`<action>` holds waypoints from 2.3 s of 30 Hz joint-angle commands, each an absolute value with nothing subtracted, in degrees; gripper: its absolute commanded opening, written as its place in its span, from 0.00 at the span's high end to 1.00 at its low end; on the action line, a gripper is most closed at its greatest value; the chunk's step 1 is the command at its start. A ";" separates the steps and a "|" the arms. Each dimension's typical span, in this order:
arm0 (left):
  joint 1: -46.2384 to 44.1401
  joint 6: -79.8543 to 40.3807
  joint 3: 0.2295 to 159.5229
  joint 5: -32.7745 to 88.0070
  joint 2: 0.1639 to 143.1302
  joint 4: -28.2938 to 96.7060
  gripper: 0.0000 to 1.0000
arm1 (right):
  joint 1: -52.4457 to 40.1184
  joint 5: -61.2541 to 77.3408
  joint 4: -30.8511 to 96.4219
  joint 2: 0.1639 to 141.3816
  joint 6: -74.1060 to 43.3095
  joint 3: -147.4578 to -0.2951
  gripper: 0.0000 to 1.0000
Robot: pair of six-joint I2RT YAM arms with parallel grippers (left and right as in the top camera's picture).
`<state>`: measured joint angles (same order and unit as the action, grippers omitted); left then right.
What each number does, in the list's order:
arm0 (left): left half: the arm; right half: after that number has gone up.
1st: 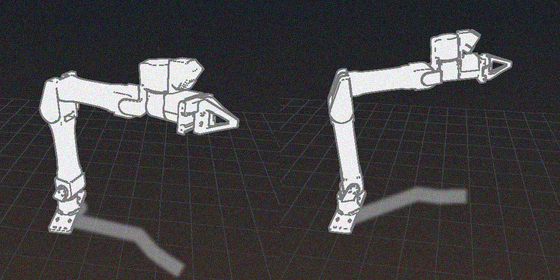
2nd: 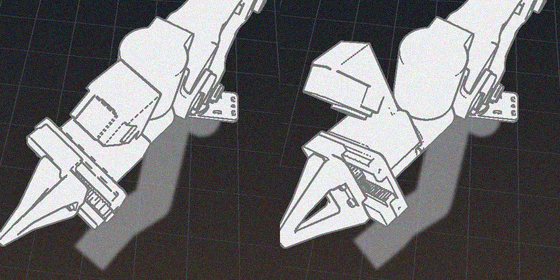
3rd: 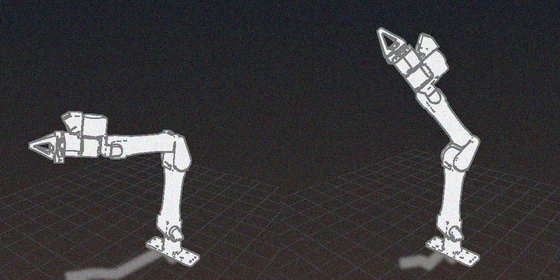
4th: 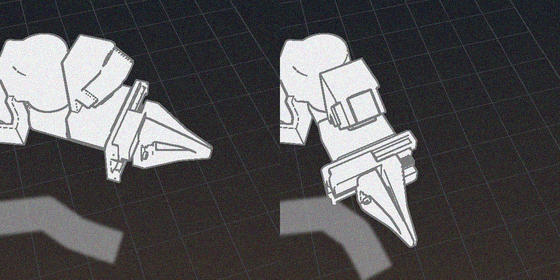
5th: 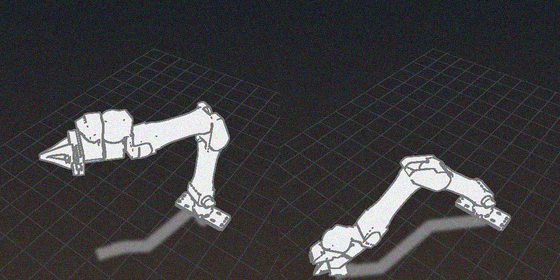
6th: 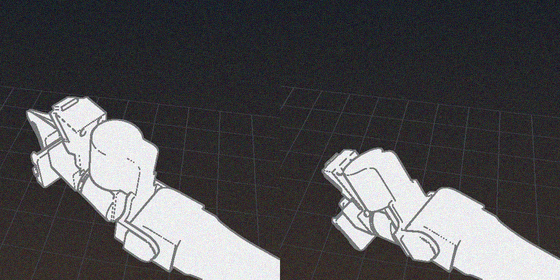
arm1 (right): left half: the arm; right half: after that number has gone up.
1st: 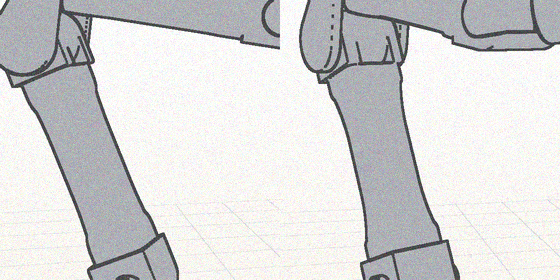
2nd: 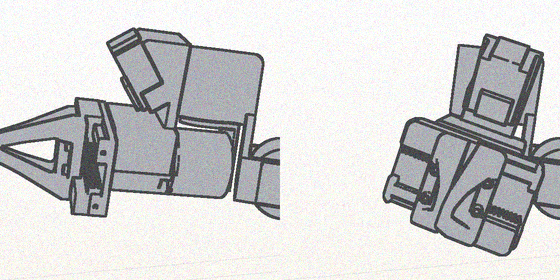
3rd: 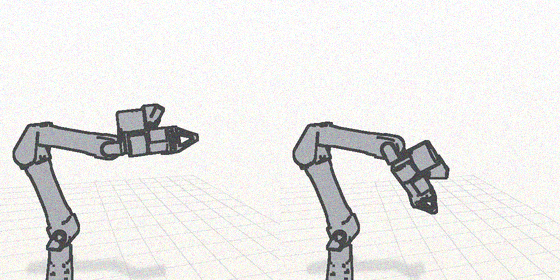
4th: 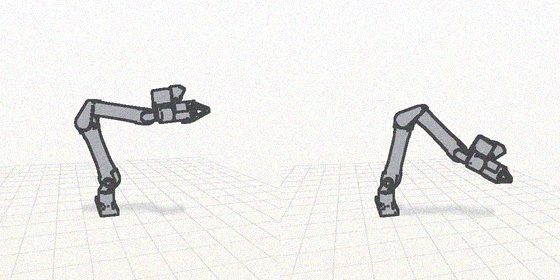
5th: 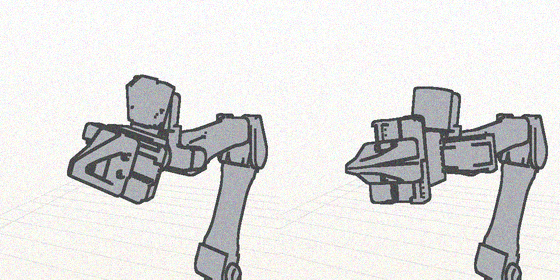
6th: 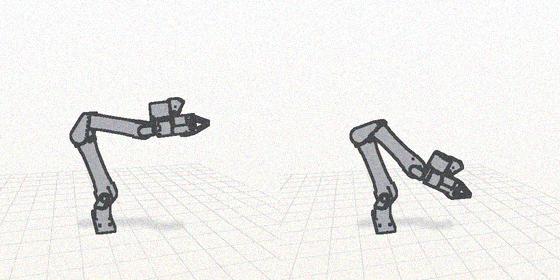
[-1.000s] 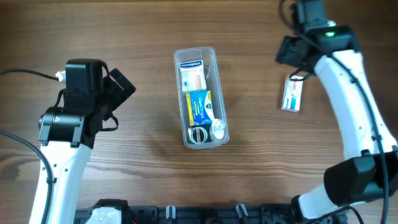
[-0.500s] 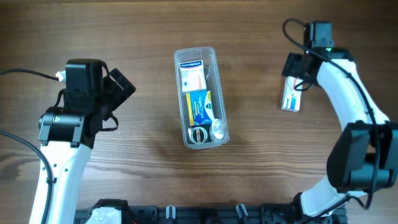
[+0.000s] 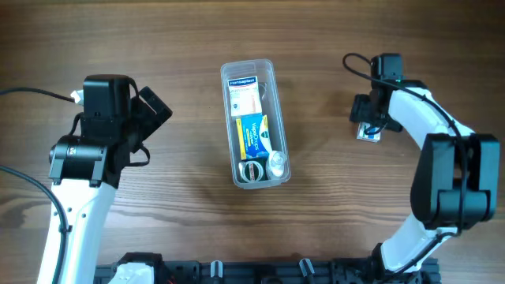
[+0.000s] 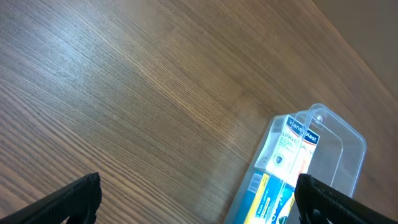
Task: Pack container
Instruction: 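Lift the right gripper and move it over the white Panadol box, then lower the right gripper and grasp the Panadol box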
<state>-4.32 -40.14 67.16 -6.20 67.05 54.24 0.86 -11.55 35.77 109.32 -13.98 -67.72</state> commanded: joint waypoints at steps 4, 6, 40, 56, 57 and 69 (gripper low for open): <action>-3.97 -39.40 68.10 -7.35 66.48 54.19 0.00 | 0.84 -10.63 35.29 111.18 -13.47 -67.00 0.25; -3.97 -39.40 68.10 -7.35 66.48 54.17 0.00 | 0.84 -10.63 35.20 111.15 -13.50 -67.00 0.29; -3.97 -39.40 68.10 -7.35 66.48 54.17 0.00 | -10.94 -9.85 52.07 100.60 -15.51 -87.39 0.49; -3.95 -39.40 68.10 -7.35 66.48 54.19 0.00 | -19.81 -16.71 55.18 95.07 -26.57 -88.40 0.46; -3.97 -39.40 68.10 -7.35 66.48 54.19 0.00 | -19.40 -16.73 55.16 95.68 -26.57 -88.12 0.44; -3.97 -39.40 68.10 -7.35 66.48 54.17 0.00 | -10.41 -13.34 48.16 109.21 -26.92 -81.28 0.24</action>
<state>-4.32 -40.14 67.16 -6.20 67.05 54.26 -13.41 -15.27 49.08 104.57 -26.13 -82.76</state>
